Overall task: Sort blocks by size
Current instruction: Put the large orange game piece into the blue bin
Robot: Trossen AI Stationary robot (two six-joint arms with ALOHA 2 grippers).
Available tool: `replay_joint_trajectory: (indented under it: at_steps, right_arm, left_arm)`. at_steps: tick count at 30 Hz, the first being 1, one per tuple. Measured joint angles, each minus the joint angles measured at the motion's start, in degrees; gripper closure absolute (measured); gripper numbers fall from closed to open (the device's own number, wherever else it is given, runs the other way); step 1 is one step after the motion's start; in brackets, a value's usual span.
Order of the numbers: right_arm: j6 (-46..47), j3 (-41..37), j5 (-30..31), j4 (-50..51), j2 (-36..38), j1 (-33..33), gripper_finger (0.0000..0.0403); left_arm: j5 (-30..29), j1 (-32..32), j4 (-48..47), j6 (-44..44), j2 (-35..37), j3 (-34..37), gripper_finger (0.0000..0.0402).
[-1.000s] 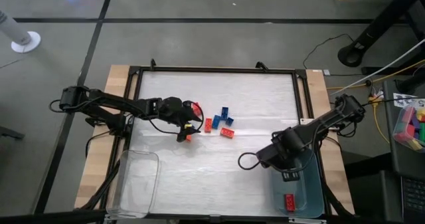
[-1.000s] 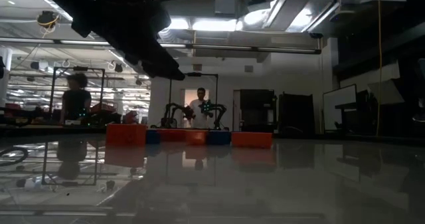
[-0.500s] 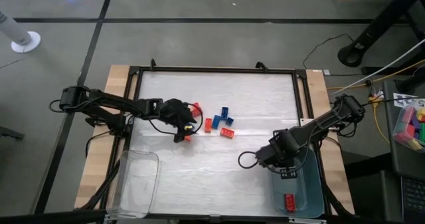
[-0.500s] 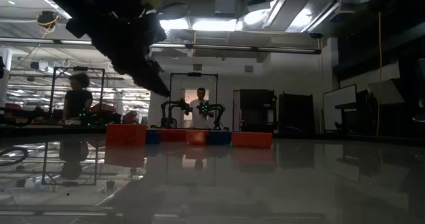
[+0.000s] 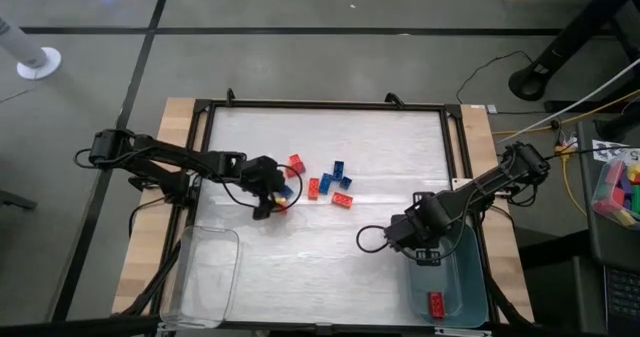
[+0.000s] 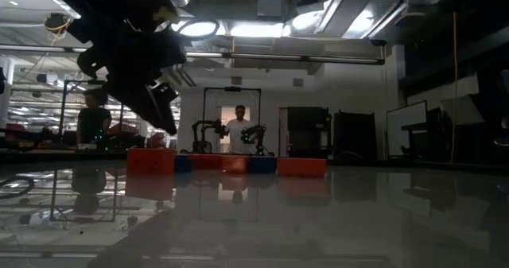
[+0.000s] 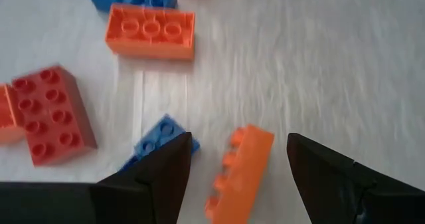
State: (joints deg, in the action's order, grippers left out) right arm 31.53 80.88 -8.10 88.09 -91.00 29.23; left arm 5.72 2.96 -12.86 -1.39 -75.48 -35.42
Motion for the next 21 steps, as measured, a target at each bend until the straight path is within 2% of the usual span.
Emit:
replay_joint_trajectory:
  at_steps: [12,16,21]
  right_arm:
    - [1.4,0.0,1.1,0.6,0.0,0.0,0.0274]
    - [5.5,0.0,1.0,1.8,0.0,-0.8,0.0274]
    - [7.0,0.0,-4.4,1.6,0.0,-3.2,0.0274]
  left_arm:
    - [-0.4,0.0,-1.2,1.7,0.0,0.0,0.0166]
    - [-0.6,0.0,-1.2,4.0,0.0,0.0,0.0166]
    - [-0.6,0.0,-1.3,4.6,0.0,0.0,0.0166]
